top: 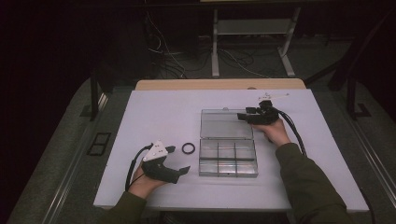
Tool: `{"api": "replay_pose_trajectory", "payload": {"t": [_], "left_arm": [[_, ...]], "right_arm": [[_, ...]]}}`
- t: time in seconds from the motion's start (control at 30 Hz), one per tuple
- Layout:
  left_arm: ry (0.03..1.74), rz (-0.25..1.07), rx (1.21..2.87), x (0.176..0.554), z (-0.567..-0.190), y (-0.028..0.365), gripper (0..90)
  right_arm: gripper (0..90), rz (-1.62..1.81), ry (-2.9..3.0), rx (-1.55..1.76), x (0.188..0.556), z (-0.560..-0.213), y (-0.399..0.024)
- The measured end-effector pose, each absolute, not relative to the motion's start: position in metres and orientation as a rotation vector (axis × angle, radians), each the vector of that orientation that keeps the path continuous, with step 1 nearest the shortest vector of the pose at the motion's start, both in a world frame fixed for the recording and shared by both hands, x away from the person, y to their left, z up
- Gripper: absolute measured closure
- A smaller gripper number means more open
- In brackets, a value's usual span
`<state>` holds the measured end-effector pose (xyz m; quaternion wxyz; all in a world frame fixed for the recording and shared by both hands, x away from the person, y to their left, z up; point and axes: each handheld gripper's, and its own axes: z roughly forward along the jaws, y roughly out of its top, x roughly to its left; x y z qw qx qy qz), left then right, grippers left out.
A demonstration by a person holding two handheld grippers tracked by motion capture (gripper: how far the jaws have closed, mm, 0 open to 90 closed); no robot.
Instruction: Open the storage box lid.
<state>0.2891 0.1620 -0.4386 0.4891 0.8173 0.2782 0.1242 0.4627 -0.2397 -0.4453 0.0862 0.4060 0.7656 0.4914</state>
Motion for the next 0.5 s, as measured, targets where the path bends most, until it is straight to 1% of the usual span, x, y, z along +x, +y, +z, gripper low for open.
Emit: {"api": "replay_pose_trajectory", "payload": {"t": [0.17, 0.5], "left_arm": [[0.676, 0.302, 1.986, 0.2889, -0.4385, 0.1621, 5.6], [0.671, 0.297, 1.988, 0.2889, -0.4385, 0.1619, 5.7]], "right_arm": [[34.1, 1.445, 2.294, 1.233, 0.4633, -0.4488, -0.2387], [34.5, 1.394, 2.320, 1.243, 0.4640, -0.4542, -0.2362]]}}
